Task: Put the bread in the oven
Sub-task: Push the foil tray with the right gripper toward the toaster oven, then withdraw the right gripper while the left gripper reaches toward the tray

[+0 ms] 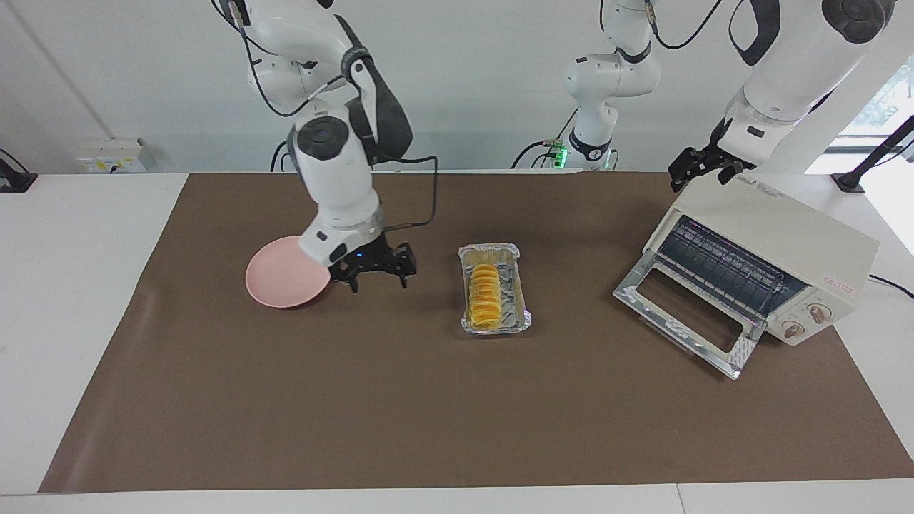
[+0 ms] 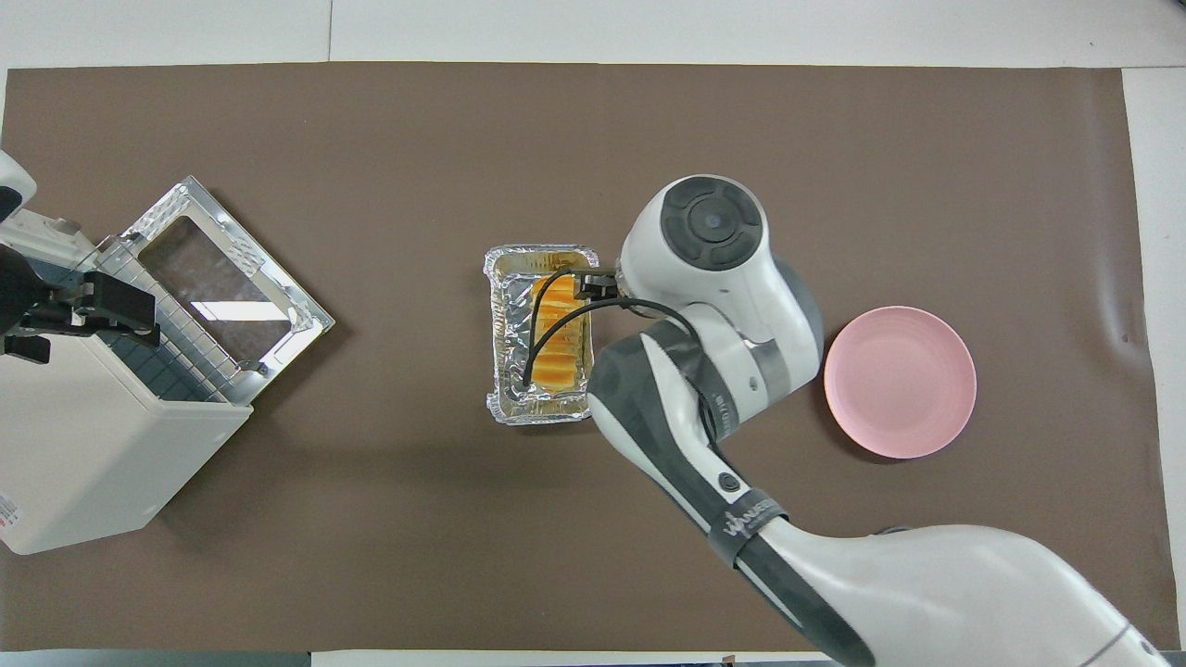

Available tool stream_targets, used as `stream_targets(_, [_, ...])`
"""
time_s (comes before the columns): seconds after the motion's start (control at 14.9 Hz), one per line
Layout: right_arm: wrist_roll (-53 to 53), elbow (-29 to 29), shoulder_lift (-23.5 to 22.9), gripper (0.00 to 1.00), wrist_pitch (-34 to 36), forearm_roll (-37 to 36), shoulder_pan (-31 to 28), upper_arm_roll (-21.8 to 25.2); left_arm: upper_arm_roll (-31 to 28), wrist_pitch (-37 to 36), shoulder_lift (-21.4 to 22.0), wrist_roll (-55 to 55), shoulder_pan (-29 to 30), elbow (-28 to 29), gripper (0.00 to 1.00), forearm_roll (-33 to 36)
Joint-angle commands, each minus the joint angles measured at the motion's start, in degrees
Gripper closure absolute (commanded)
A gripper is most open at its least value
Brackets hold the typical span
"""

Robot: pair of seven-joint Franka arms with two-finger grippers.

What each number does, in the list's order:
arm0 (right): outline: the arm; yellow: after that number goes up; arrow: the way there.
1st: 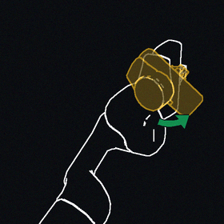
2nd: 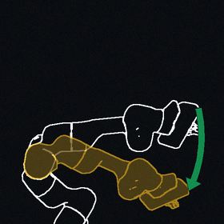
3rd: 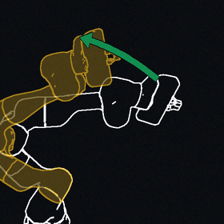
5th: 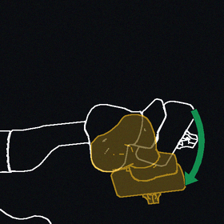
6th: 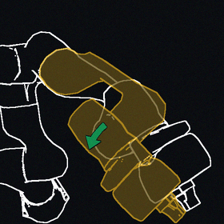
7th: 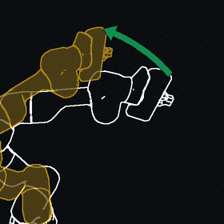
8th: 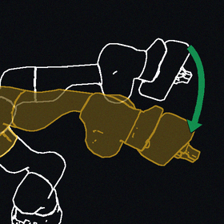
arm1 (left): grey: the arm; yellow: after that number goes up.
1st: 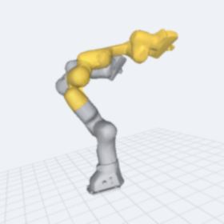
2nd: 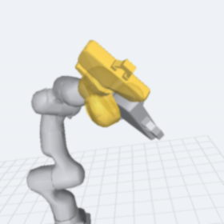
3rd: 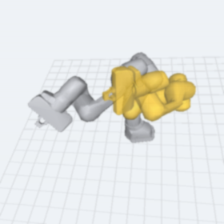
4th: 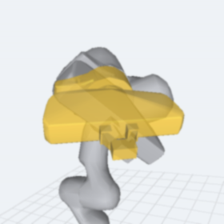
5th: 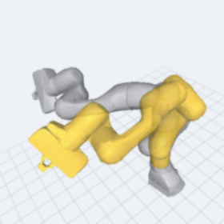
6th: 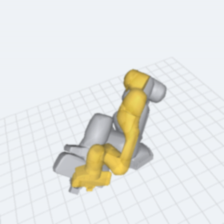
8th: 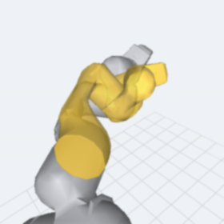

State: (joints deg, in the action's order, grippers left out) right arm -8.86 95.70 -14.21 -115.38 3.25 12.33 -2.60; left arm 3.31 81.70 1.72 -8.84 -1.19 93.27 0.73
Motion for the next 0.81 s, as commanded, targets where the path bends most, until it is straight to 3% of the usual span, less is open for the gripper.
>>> stream_targets(0.0, [10.5, 0.9, 2.78, 0.0, 3.57, 0.35, -5.11, -0.91, -0.41, -0.14, 1.27, -0.04, -0.05, 0.86, 0.0, -0.91])
stream_targets(0.4, [20.54, 0.81, 11.64, 0.0, 19.29, -0.44, -11.53, -0.65, -0.41, -0.31, 1.27, 0.05, -0.13, 0.95, 0.0, -0.91])
stream_targets(0.74, [20.73, 0.81, 18.07, 0.0, 30.56, -1.05, -13.91, -0.65, 0.99, 0.22, 1.71, 0.4, -3.19, 0.69, 0.0, -0.99])
